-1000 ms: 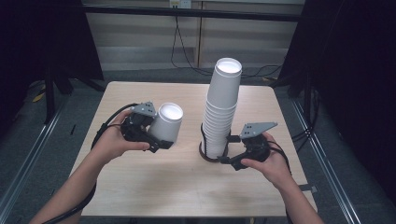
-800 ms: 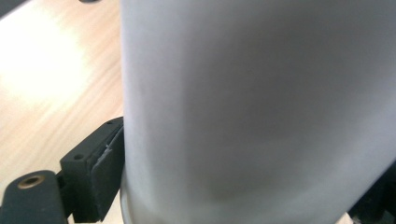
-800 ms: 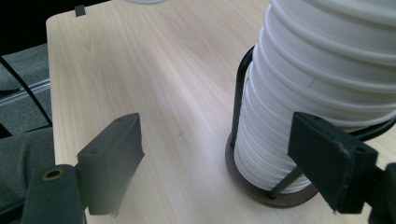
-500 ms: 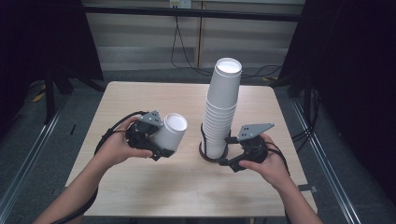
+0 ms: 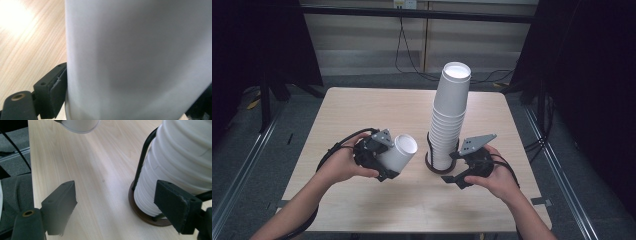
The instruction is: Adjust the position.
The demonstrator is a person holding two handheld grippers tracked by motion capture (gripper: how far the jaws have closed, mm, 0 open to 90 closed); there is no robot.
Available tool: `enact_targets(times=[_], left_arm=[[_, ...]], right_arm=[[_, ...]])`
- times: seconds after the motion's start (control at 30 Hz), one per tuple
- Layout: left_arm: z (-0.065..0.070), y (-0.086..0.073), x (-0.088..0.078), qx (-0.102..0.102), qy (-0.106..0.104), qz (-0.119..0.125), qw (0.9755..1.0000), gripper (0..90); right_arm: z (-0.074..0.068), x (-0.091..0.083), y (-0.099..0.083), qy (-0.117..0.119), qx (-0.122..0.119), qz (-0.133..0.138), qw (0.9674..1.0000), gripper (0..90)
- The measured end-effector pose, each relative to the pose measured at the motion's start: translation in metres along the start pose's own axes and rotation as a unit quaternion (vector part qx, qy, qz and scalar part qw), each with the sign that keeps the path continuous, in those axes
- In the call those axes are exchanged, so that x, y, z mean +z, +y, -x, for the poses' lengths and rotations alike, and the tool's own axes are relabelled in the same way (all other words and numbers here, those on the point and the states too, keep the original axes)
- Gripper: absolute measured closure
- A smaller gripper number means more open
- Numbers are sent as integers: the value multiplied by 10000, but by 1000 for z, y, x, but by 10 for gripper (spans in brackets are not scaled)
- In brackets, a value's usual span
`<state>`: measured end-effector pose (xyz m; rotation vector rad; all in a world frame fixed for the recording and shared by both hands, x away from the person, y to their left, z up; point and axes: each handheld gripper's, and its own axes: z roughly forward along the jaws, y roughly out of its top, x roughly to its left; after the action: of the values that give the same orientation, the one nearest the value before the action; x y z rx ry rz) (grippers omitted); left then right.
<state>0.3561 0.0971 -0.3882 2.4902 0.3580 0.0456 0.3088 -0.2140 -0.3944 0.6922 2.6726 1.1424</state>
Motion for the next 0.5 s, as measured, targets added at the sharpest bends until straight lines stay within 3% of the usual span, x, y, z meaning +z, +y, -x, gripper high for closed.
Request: enact_targets(times=[0.5], left_arm=[[11,0,17,265,-17,-527,9983,124]], right_arm=[[-4,10,2,165,-220,-424,9987,180]])
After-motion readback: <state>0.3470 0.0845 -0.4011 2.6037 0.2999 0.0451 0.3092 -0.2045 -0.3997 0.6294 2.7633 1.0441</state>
